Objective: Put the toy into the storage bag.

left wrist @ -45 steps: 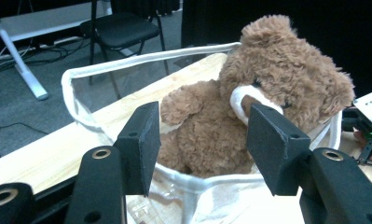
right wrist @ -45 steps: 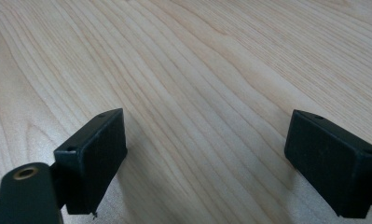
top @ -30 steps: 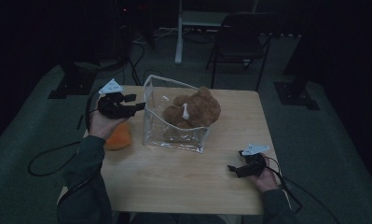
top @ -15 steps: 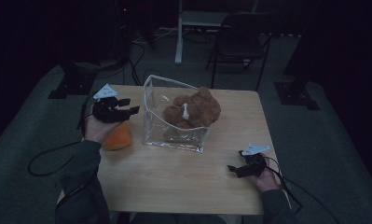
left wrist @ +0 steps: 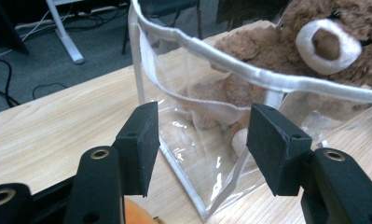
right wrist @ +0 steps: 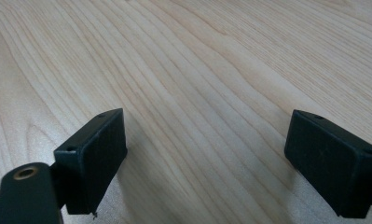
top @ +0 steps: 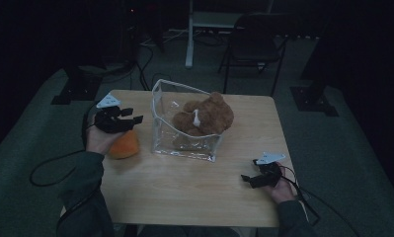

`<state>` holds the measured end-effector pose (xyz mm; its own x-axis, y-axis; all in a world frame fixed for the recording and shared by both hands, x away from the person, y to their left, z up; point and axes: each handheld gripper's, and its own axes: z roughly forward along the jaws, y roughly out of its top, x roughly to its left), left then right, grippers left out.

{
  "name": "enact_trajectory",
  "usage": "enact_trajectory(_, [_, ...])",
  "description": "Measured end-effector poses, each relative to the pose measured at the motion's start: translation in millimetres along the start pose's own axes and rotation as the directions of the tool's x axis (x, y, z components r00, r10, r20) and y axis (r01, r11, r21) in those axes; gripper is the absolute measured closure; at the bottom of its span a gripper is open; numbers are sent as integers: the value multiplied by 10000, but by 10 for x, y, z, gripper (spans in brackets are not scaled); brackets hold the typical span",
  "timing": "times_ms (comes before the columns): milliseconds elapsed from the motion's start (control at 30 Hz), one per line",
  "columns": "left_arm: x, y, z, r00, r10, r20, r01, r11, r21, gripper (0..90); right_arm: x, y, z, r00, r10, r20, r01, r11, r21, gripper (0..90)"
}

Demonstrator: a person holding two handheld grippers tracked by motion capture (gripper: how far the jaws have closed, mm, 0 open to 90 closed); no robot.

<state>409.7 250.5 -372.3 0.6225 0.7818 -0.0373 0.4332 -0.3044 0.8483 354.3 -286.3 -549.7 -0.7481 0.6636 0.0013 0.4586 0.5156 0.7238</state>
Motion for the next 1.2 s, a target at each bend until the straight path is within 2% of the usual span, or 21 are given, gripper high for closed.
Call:
enact_trajectory(633, [116, -188, 4, 9985, -441, -328, 454, 9982, 392, 450, 0, 0, 0, 10000, 4, 0, -4, 10000, -2, 121])
enact_trajectory(900, [140, -249, 26, 9975, -461, -527, 494, 9968, 628, 454, 0, 0, 0, 10000, 6, 0, -6, 10000, -2, 121])
enact_trajectory(1067, [164, -295, 23, 9953, -457, -855, 528, 9952, 822, 455, 0, 0, 0, 10000, -1, 3, 1, 10000, -5, 121])
enact_trajectory(1100, [178, -316, 21, 9933, -479, -1049, 574, 9943, 897, 455, 1, 0, 0, 10000, 6, -1, -6, 10000, -2, 121])
enact_trajectory(1200, [207, -357, 18, 9904, -541, -1270, 669, 9928, 989, 456, -1, 0, 0, 10000, -8, 5, 8, 10000, -9, 121])
